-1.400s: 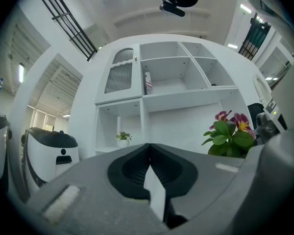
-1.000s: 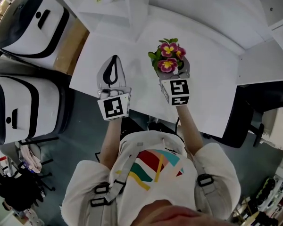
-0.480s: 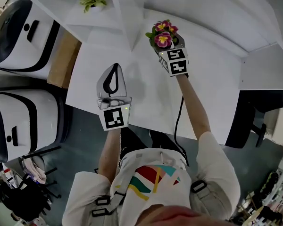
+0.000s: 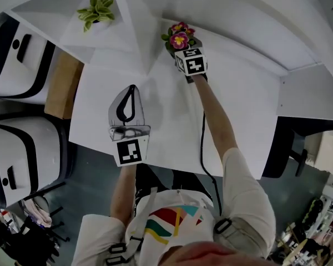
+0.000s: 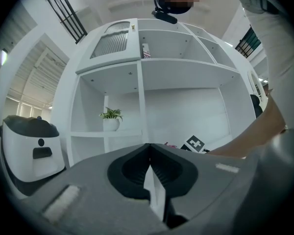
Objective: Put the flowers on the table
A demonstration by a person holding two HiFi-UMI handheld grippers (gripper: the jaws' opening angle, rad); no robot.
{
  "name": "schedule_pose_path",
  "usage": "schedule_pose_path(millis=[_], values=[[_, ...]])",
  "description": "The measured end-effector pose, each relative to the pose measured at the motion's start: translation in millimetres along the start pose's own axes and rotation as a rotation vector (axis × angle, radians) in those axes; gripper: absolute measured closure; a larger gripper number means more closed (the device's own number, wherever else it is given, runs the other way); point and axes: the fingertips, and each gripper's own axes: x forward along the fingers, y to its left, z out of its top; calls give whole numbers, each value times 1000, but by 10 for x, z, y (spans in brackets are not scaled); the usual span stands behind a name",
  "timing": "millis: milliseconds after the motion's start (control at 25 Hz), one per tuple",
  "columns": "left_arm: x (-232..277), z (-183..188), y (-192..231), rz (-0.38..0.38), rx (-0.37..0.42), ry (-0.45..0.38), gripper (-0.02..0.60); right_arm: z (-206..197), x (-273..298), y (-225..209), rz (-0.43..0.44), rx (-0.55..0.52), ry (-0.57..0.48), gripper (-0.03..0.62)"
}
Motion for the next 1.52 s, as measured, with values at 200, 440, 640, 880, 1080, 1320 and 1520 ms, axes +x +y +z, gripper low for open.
schedule_pose_path(millis=[200,440,640,880,1080,1320,1520], values=[[23,-128,-1,-5,-18,35,577,-92,171,-41,0,-13,29,250],[-2,-219,40,13,-18,34,577,-95,209,-41,1,9,9,250],[-70,-336,10,25,-43,56,577,-104,194,-47,8,35,5,250],[-105,-337,-40,28,-44,54,577,-95,137,-89,-13,55,-19,219],[-140,-289,-60,32,-49,41,577,-40,46,-95,-7,70,-35,204],[-194,-179,-126,25,-48,15,577,-1,-125,-36,25,78,-47,203],[-263,-46,-231,11,-49,-12,577,-48,-354,-7,35,94,-46,203]])
